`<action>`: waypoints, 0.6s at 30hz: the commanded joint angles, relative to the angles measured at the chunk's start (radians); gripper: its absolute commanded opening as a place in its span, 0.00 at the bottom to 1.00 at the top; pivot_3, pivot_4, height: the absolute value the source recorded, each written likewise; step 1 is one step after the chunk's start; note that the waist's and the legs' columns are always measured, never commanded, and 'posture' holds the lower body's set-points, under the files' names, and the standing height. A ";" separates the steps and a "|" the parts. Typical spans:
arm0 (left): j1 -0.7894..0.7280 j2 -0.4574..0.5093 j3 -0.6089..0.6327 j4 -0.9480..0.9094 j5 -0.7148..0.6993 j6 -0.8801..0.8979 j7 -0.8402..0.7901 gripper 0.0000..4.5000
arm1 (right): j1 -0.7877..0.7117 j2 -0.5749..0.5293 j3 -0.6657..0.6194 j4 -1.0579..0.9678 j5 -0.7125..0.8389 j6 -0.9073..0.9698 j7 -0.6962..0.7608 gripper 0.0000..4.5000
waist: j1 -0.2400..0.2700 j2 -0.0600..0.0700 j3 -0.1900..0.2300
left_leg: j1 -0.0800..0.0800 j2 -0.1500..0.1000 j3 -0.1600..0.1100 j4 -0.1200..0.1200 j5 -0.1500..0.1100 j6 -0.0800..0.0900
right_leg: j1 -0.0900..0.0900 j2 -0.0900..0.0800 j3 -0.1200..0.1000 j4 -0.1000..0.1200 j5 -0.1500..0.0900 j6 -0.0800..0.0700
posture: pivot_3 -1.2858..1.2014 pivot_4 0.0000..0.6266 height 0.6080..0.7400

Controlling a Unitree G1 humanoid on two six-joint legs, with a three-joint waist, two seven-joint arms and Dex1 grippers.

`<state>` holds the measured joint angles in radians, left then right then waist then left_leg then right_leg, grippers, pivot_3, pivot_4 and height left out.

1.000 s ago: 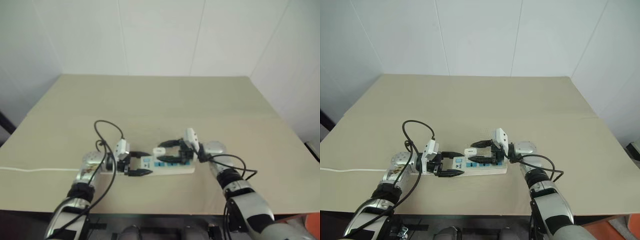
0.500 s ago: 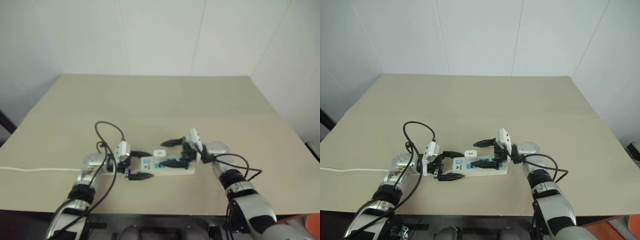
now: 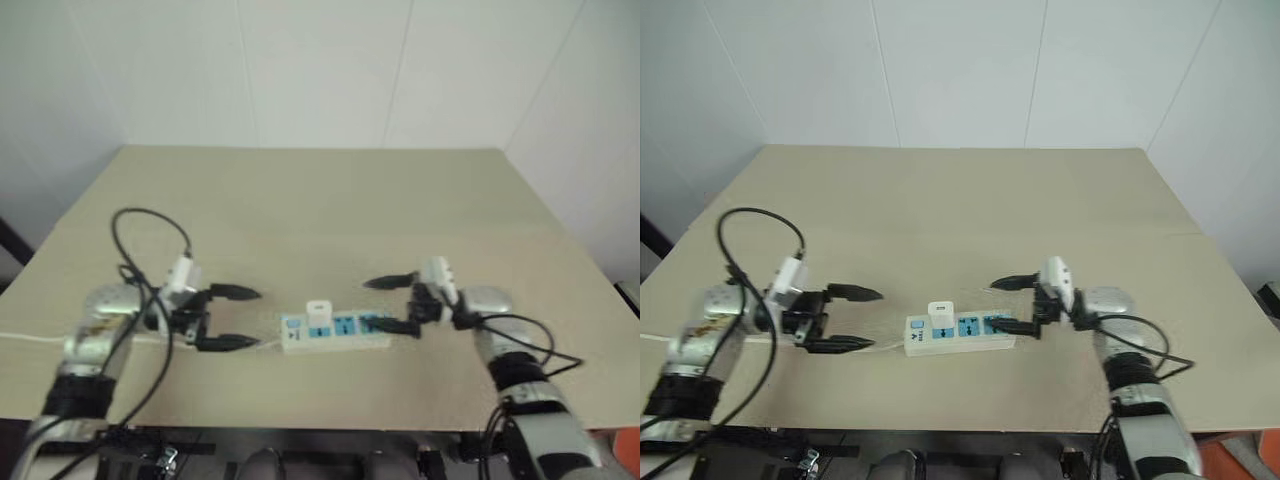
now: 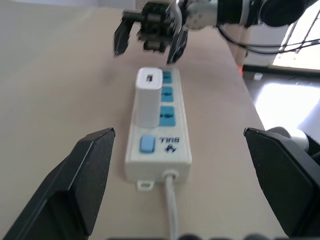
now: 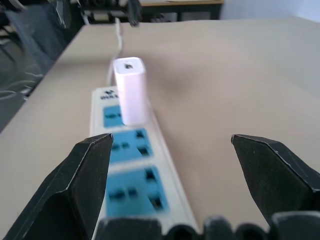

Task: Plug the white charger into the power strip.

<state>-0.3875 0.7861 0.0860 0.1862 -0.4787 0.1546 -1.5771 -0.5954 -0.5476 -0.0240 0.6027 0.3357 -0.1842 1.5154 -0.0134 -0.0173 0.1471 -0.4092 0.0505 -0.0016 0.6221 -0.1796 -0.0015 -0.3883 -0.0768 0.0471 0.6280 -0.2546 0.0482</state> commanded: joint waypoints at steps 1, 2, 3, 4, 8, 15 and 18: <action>0.029 0.041 0.044 0.028 0.006 -0.057 -0.020 1.00 | 0.028 -0.126 -0.040 -0.070 0.011 -0.004 0.064 1.00 | -0.001 0.000 0.000 | 0.000 0.000 0.000 -0.001 0.000 0.000 | 0.000 0.000 0.000 -0.001 0.000 -0.001 | 0.52 0.24 1.00; 0.036 0.045 0.049 0.035 0.006 -0.067 -0.019 1.00 | 0.035 -0.149 -0.042 -0.079 0.015 0.000 0.068 1.00 | -0.001 0.000 0.000 | 0.001 0.000 0.001 -0.003 0.000 0.000 | 0.000 0.000 0.000 -0.001 -0.001 -0.001 | 0.52 0.24 1.00; 0.047 0.051 0.056 0.042 0.008 -0.080 -0.019 1.00 | 0.049 -0.188 -0.047 -0.095 0.017 0.002 0.080 1.00 | -0.001 0.000 0.000 | 0.001 0.000 0.001 -0.005 0.000 0.000 | 0.000 0.000 0.000 -0.002 -0.001 -0.001 | 0.52 0.24 1.00; 0.059 0.054 0.061 0.048 0.015 -0.097 -0.013 1.00 | 0.065 -0.226 -0.053 -0.111 0.017 0.002 0.088 1.00 | -0.002 0.000 0.000 | 0.001 0.000 0.001 -0.006 0.000 0.000 | -0.001 0.000 0.000 -0.002 -0.002 -0.002 | 0.52 0.24 1.00; 0.088 0.044 0.062 0.056 0.032 -0.136 0.027 1.00 | 0.120 -0.311 -0.064 -0.160 0.013 -0.016 0.068 1.00 | -0.004 -0.001 0.001 | 0.002 0.001 0.001 -0.008 0.000 0.000 | -0.002 0.000 0.000 -0.001 -0.003 -0.003 | 0.52 0.24 1.00; 0.112 0.016 0.047 0.034 0.026 -0.141 0.059 1.00 | 0.157 -0.340 -0.062 -0.209 0.019 0.013 0.030 1.00 | -0.001 -0.001 0.001 | 0.002 0.001 0.001 -0.007 0.000 0.000 | -0.001 0.000 0.000 -0.001 -0.003 -0.003 | 0.52 0.24 1.00; 0.111 0.014 0.045 0.037 0.031 -0.148 0.067 1.00 | 0.167 -0.343 -0.064 -0.225 0.018 0.027 0.020 1.00 | 0.001 -0.001 0.001 | 0.002 0.001 0.001 -0.007 0.000 -0.001 | -0.001 0.000 0.000 -0.001 -0.003 -0.003 | 0.52 0.24 1.00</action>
<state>-0.2734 0.7948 0.1196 0.2478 -0.4472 0.0235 -1.5161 -0.4261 -0.8701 -0.0595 0.4113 0.3360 -0.1693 1.5358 -0.0126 -0.0183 0.1480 -0.4069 0.0510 -0.0002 0.6149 -0.1791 -0.0020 -0.3895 -0.0764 0.0474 0.6273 -0.2576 0.0450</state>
